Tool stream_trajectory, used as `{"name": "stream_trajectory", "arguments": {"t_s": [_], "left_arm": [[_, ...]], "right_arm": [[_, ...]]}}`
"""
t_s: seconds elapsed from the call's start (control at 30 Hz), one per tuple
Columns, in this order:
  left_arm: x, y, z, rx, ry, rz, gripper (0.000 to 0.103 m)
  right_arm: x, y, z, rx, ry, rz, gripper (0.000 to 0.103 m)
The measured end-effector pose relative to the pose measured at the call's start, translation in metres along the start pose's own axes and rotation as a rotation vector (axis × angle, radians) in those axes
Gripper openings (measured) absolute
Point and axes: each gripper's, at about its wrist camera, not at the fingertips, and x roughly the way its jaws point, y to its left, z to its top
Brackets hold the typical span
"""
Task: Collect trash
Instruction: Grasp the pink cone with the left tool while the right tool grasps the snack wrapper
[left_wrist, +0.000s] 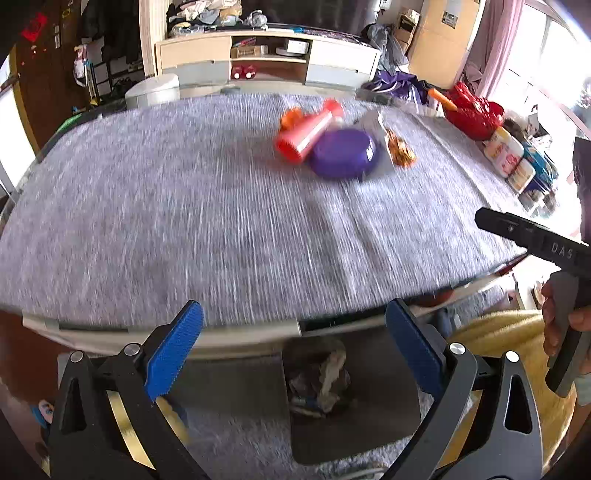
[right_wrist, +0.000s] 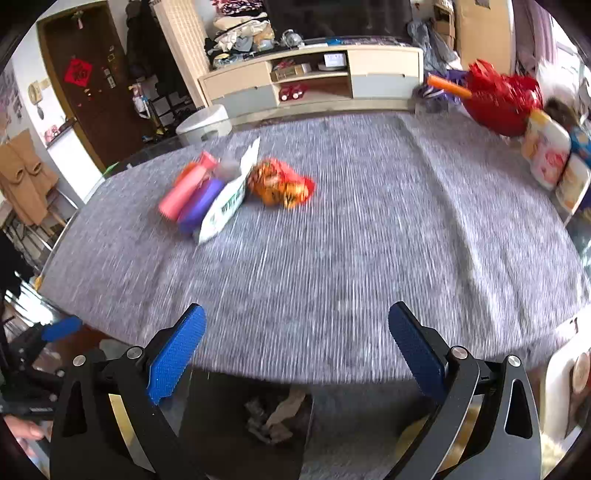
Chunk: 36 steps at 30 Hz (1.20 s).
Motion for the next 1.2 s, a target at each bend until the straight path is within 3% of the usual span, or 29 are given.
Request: {"name": "stream_trajectory", "arguments": {"t_s": [0.2,0.3,0.47,0.7,0.83,1.2], "left_arm": [[0.015,0.003,0.038,0.013,-0.008,0.004,0.094],[0.023,0.007,0.057,0.013,-0.015,-0.005,0.092],[0.043,0.011,0.085,0.005,0.002,-0.018,0.071],[0.074,0.006,0.118,0.025,0.015,-0.035,0.066],[0.094,0.005,0.135,0.046,0.032,-0.035,0.057],[0.123,0.004,0.143,0.04,0.066,-0.093,0.054]], "right_arm": [[0.02,-0.004,0.031,-0.008,-0.019,-0.001,0.097],[0.033,-0.006,0.045,-0.028,-0.015,-0.019,0.088],[0.056,-0.007,0.057,-0.05,0.016,-0.028,0.079],[0.083,0.0,0.075,-0.089,0.034,-0.04,0.079],[0.097,0.004,0.081,-0.117,0.05,-0.038,0.079],[0.123,0.016,0.091,-0.153,0.058,0.035,0.079]]}}
